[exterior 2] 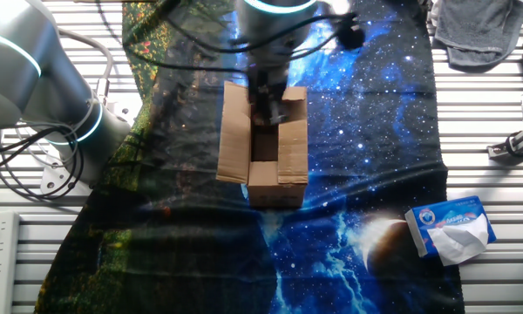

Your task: Cover the box

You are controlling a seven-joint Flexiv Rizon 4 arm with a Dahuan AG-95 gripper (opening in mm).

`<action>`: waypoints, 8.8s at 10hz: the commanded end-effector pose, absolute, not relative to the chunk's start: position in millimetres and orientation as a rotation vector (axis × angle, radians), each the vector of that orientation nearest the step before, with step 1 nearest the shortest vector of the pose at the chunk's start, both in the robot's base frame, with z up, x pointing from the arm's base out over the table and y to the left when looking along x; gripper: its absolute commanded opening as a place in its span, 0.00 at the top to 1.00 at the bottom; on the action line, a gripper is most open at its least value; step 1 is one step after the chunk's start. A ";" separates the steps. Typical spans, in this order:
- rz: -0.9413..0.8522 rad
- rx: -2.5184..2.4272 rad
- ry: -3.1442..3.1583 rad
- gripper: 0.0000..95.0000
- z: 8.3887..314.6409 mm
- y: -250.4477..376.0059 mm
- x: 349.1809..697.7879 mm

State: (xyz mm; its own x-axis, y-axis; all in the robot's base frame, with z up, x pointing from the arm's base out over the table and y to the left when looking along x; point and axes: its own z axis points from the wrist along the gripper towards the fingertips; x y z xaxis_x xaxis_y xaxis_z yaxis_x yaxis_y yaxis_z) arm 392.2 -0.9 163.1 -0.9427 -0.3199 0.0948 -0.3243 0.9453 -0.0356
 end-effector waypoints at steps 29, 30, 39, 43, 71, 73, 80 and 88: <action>0.110 1.883 -2.600 0.80 164.5 6.9 416.0; 0.114 1.876 -2.602 0.80 164.5 6.7 415.6; 0.098 1.781 -2.658 0.80 164.3 5.2 411.7; 0.094 1.808 -2.644 0.80 163.7 4.9 411.7; -0.204 2.030 -2.294 0.80 152.2 0.9 412.9; -0.264 2.012 -2.285 0.80 152.2 0.9 412.9; -0.310 1.972 -2.248 0.80 152.2 0.9 412.9; -0.276 1.937 -2.235 0.80 153.7 2.6 416.6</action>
